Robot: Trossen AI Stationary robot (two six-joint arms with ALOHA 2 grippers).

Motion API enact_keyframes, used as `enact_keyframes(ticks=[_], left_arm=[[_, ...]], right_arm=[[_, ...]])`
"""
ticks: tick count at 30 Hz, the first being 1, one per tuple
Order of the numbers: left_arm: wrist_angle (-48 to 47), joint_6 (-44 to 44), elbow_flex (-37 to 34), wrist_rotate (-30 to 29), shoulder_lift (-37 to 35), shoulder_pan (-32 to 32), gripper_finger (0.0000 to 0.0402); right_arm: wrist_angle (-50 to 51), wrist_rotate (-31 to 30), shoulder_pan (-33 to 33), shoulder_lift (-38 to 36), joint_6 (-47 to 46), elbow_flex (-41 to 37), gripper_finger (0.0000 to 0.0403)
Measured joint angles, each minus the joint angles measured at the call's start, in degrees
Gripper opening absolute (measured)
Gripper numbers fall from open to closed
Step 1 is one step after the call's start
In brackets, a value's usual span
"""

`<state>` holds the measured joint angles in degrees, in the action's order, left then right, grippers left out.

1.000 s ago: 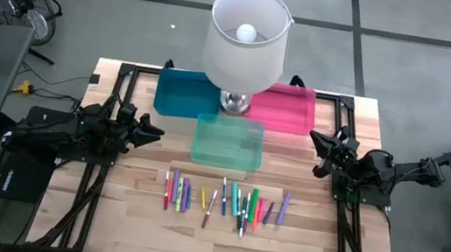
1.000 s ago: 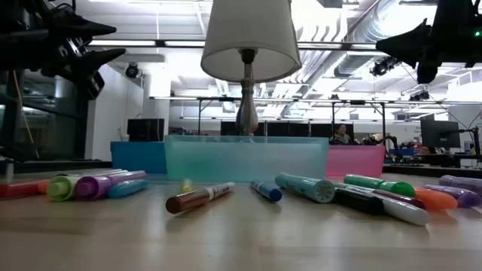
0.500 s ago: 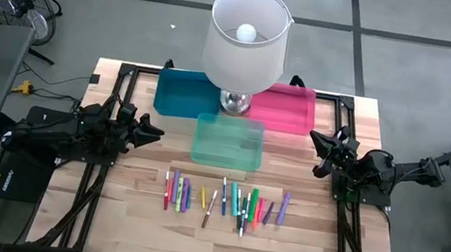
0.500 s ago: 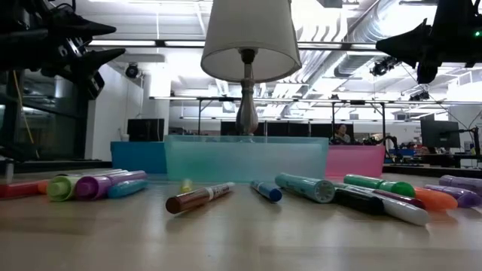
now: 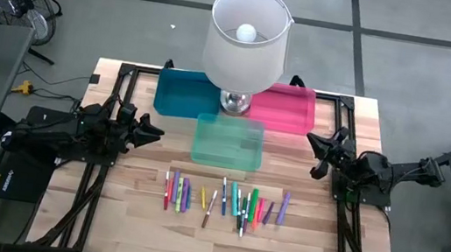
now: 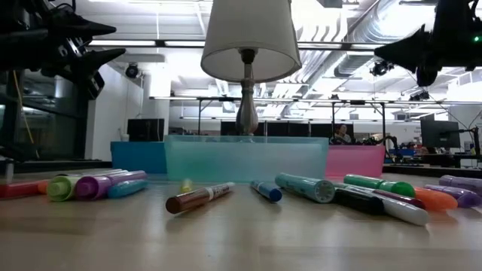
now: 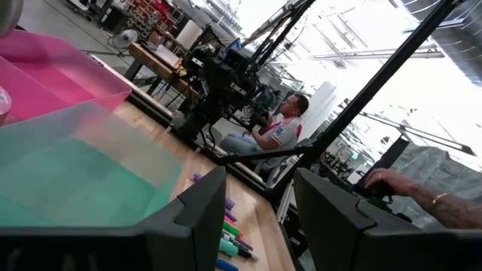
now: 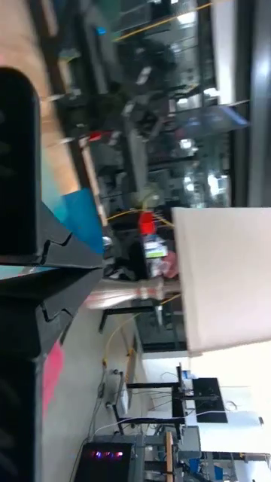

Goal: Pick & Place Markers
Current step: Put the right violet highlighter pen into the red bin

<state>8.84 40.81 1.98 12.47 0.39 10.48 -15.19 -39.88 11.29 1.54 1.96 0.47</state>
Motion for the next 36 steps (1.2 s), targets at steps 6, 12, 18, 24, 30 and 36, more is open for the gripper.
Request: enact_keyframes(ticks=[6, 12, 18, 24, 30, 36], left_arm=[[0.0, 0.0, 0.0, 0.0, 0.0, 0.0, 0.0156], [0.0, 0.0, 0.0, -0.1, 0.0, 0.0, 0.0156], [0.0, 0.0, 0.0, -0.2, 0.0, 0.0, 0.0156], [0.0, 0.0, 0.0, -0.2, 0.0, 0.0, 0.0156], [0.0, 0.0, 0.0, -0.2, 0.0, 0.0, 0.0156], [0.0, 0.0, 0.0, -0.2, 0.0, 0.0, 0.0156]], right_arm=[[8.5, 0.6, 0.0, 0.9, -8.6, 3.3, 0.0], [16.7, 0.8, 0.0, 8.2, -12.4, 11.0, 0.0], [19.5, 0.9, 0.0, 20.6, -16.7, 19.0, 0.0], [19.6, 2.1, 0.0, 32.5, -23.6, 25.2, 0.0], [19.6, 11.8, 0.0, 41.2, -38.9, 28.6, 0.0], [19.7, 13.5, 0.0, 46.7, -41.4, 29.4, 0.0]])
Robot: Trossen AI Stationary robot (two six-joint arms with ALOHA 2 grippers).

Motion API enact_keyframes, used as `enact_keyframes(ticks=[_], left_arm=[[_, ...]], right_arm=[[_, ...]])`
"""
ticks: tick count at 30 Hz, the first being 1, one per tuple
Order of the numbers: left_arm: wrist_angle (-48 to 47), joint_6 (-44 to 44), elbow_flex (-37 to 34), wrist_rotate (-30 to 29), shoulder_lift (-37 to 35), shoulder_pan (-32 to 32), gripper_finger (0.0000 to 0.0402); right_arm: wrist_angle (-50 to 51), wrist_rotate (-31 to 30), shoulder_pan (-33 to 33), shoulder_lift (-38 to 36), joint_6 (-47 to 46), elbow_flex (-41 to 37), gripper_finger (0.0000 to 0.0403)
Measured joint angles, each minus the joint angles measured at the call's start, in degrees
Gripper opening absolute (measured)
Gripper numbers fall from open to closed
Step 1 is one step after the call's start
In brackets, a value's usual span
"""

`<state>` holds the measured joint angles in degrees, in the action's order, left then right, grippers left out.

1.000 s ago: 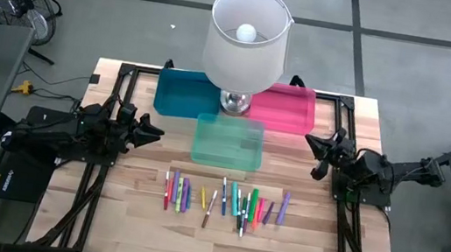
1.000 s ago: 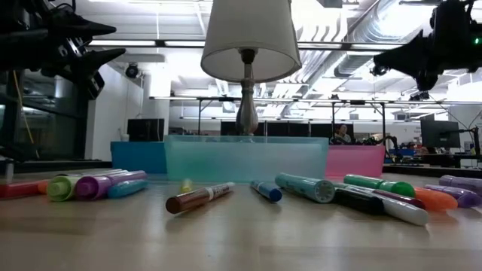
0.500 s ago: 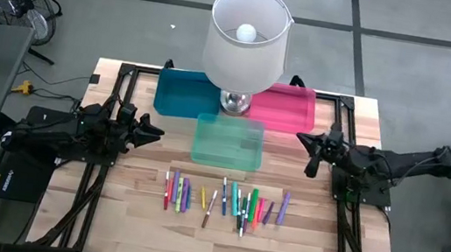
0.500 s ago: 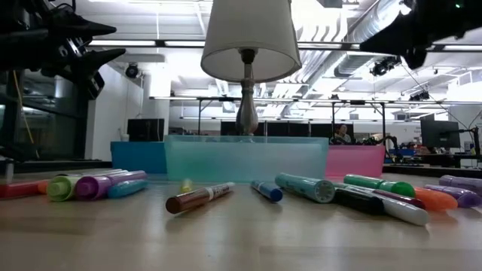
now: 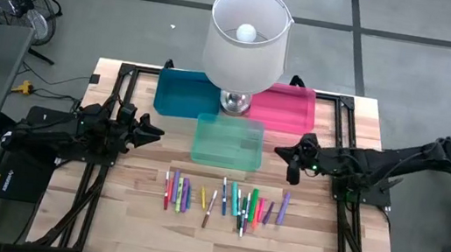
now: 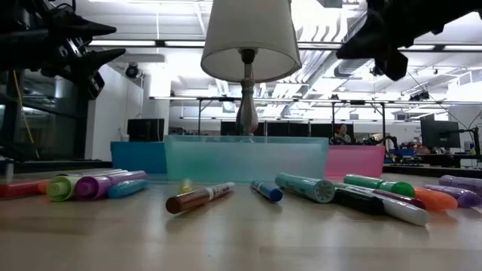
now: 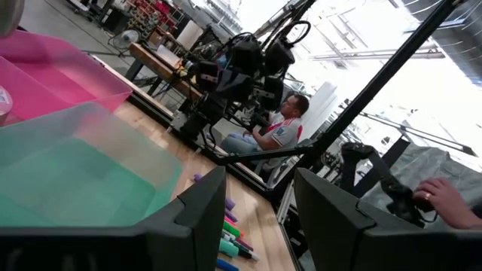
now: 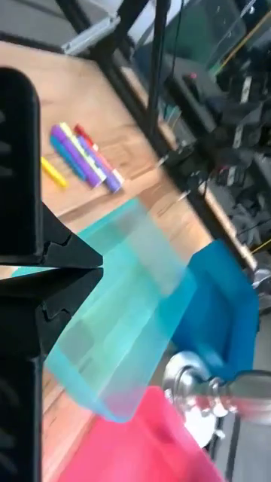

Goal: Pick & Place Markers
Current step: Put the right violet highlighter pen into the red bin

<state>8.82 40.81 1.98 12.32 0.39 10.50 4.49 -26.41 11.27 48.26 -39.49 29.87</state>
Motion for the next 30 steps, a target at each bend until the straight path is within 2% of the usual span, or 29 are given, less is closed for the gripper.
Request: enact_keyframes(ticks=[6, 11, 16, 22, 30], left_arm=[[0.0, 0.0, 0.0, 0.0, 0.0, 0.0, 0.0156], [0.0, 0.0, 0.0, 0.2, 0.0, 0.0, 0.0156], [0.0, 0.0, 0.0, 0.2, 0.0, 0.0, 0.0156], [0.0, 0.0, 0.0, 0.2, 0.0, 0.0, 0.0156], [0.0, 0.0, 0.0, 0.1, 0.0, 0.0, 0.0156]], right_arm=[[3.2, 2.6, 0.0, 3.4, -10.1, 0.1, 0.0], [10.7, 3.9, -0.4, 6.4, -25.4, 0.1, 0.0], [14.0, 8.7, -0.4, 10.2, -37.7, 0.6, 0.0], [18.3, 12.8, -0.4, 14.9, -36.8, 6.8, 0.0], [43.6, 14.4, -0.4, 21.6, -41.0, 19.8, 0.0]])
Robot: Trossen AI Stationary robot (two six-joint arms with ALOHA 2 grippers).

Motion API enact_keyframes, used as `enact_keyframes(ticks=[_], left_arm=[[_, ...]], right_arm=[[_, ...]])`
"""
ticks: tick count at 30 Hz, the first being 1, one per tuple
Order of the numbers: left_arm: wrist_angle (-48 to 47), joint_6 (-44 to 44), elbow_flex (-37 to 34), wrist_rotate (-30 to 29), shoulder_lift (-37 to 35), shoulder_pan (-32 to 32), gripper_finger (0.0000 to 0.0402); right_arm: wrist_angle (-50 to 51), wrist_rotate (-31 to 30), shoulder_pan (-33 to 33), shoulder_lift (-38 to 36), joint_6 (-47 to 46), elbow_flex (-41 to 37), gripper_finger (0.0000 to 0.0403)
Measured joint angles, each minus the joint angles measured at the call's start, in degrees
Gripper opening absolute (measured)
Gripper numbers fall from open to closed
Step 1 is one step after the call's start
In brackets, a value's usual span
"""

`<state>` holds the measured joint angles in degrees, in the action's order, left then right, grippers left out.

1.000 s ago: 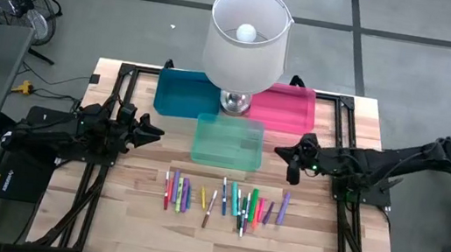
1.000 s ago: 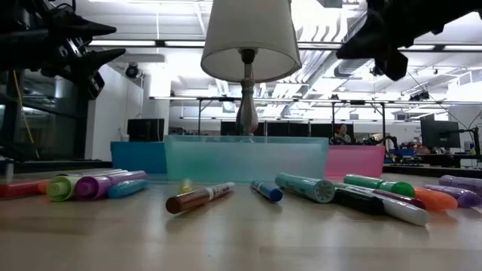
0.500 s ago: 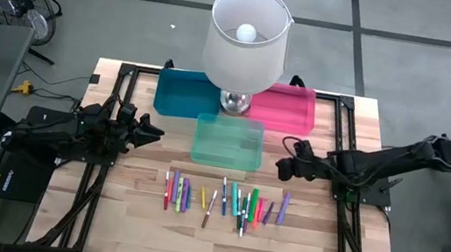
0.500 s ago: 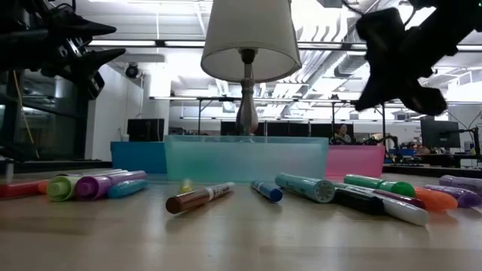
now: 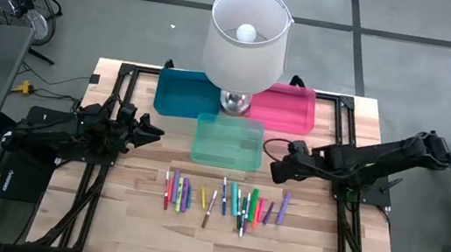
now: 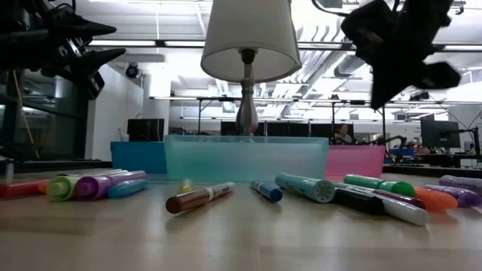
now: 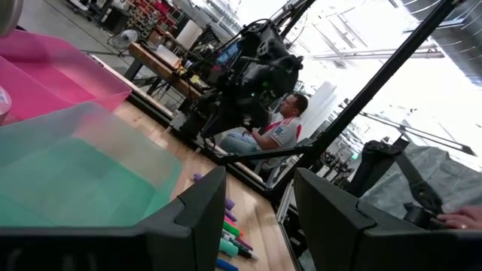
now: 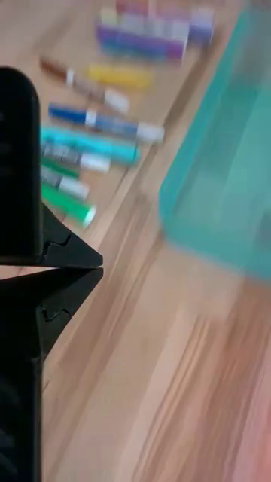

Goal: Pick & Place Markers
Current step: Put the right violet highlighter pen into the red bin

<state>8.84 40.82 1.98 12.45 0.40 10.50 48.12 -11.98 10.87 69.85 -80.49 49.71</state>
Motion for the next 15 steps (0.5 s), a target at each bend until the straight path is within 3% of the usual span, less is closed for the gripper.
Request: enact_keyframes(ticks=[6, 11, 15], left_arm=[[0.0, 0.0, 0.0, 0.0, 0.0, 0.0, 0.0156], [0.0, 0.0, 0.0, -0.2, 0.0, 0.0, 0.0156], [0.0, 0.0, 0.0, -0.2, 0.0, 0.0, 0.0156]], right_arm=[[15.2, 5.3, 0.0, 4.4, -7.9, 6.2, 0.0], [17.8, 11.3, 0.0, 7.0, -12.9, 5.4, 0.0], [16.0, 12.8, 1.2, 9.3, -16.9, 5.2, 0.0]])
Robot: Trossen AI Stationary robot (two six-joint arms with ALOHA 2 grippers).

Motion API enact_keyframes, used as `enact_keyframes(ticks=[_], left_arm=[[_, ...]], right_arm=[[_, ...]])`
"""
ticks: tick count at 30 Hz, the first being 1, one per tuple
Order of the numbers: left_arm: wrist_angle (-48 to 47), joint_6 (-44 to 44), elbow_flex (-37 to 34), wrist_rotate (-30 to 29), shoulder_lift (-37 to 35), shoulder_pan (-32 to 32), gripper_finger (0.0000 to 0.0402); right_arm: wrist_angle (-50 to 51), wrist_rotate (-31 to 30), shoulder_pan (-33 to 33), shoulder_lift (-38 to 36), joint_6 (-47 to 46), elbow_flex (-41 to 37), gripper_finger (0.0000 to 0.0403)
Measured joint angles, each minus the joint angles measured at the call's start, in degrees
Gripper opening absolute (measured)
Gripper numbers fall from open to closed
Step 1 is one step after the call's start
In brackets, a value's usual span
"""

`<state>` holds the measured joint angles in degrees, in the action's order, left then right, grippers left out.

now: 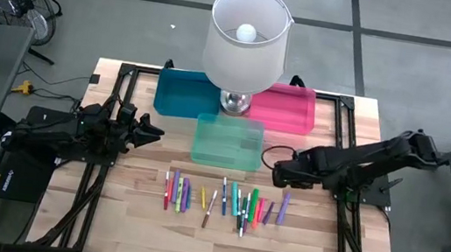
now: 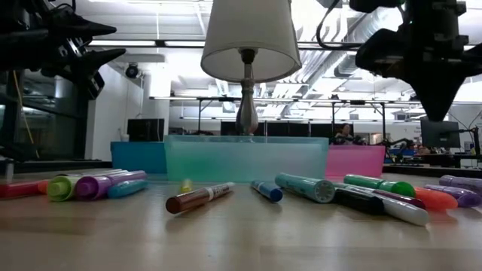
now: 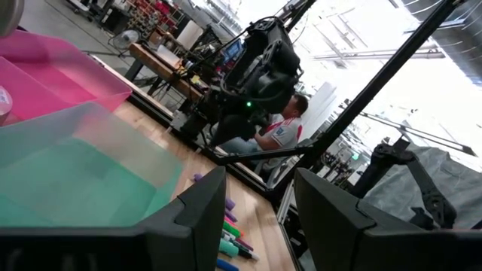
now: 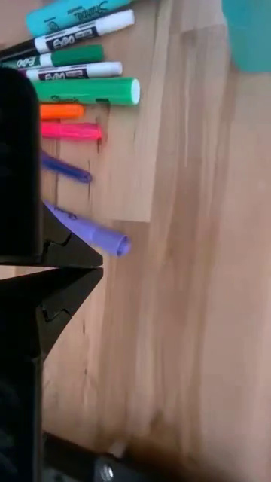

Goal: Pick & Place Markers
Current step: Put the right violet highlighter pen into the red bin

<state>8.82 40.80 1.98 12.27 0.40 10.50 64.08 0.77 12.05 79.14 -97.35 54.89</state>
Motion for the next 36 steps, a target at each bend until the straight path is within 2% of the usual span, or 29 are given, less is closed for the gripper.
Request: enact_keyframes(ticks=[13, 16, 21, 29, 32, 36], left_arm=[[0.0, 0.0, 0.0, 0.0, 0.0, 0.0, 0.0156], [0.0, 0.0, 0.0, 0.1, 0.0, 0.0, 0.0156], [0.0, 0.0, 0.0, 0.1, 0.0, 0.0, 0.0156], [0.0, 0.0, 0.0, 0.2, 0.0, 0.0, 0.0156], [0.0, 0.0, 0.0, 0.2, 0.0, 0.0, 0.0156], [0.0, 0.0, 0.0, 0.2, 0.0, 0.0, 0.0156]], right_arm=[[-3.8, 5.9, 3.6, 7.1, -5.8, 0.0, 0.0001], [-6.1, 6.5, 4.4, 8.7, -7.3, 0.0, 0.0012], [-11.4, 5.8, 5.8, 10.8, -10.0, 0.0, 0.0071], [-12.1, 6.3, 7.1, 12.9, -13.9, 0.0, 0.0192], [-12.1, 6.6, 7.2, 14.0, -15.1, 0.0, 0.0218], [-12.0, 7.2, 7.6, 15.7, -15.8, 0.0, 0.0227]])
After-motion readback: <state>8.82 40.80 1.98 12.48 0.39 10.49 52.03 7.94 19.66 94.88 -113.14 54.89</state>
